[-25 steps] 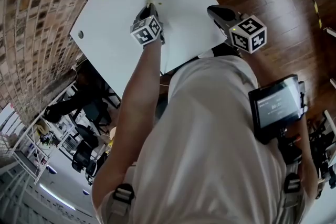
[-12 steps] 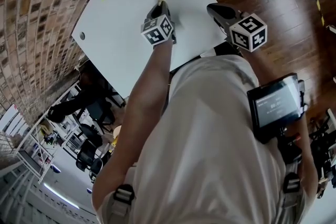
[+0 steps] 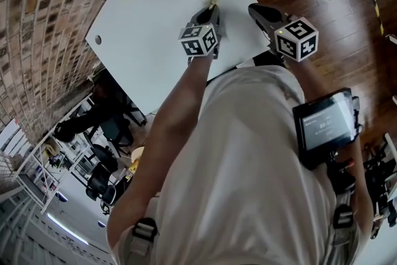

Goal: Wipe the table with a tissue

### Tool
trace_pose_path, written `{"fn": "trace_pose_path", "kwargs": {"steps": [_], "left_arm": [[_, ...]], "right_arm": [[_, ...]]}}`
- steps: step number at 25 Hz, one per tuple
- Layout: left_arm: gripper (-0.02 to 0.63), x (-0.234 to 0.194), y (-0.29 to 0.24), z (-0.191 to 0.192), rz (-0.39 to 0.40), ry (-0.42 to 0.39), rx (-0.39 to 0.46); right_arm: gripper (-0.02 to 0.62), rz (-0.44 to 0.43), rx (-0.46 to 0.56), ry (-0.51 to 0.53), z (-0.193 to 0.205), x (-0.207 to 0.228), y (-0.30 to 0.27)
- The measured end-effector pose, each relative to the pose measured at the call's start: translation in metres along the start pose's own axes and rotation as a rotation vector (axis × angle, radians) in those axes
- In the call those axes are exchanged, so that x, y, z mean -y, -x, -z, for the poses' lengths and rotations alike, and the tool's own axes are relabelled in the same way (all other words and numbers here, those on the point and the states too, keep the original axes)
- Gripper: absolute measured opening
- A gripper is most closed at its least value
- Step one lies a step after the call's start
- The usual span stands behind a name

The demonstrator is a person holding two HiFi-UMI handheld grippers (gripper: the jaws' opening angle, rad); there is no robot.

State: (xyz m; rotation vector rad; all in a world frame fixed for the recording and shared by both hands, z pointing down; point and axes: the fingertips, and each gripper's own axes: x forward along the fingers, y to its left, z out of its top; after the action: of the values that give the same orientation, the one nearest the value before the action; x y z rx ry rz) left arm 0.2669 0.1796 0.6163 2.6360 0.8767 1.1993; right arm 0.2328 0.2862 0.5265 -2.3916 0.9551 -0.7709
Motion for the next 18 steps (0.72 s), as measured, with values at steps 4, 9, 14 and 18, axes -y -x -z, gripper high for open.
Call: {"fn": "trace_pose_path", "kwargs": {"steps": [4,9,14,18], "left_arm": [[0.014,0.031,0.006,0.0,0.131,0.021,0.02],[0.014,0.05,0.031,-0.007,0.168,0.021,0.085],[0.014,0.047,0.064,-0.018,0.16,0.022,0.157],[0.014,0.032,0.091,-0.02,0.145,0.042,0.211]], "right_arm": [[0.012,0.008,0.031,0.004,-0.013,0.003,0.001],[0.012,0.048,0.075,-0.029,-0.021,0.019,0.016],[0.012,0.066,0.101,-0.046,-0.024,0.024,0.022],[0.012,0.057,0.091,-0.027,-0.021,0.008,0.014]]}}
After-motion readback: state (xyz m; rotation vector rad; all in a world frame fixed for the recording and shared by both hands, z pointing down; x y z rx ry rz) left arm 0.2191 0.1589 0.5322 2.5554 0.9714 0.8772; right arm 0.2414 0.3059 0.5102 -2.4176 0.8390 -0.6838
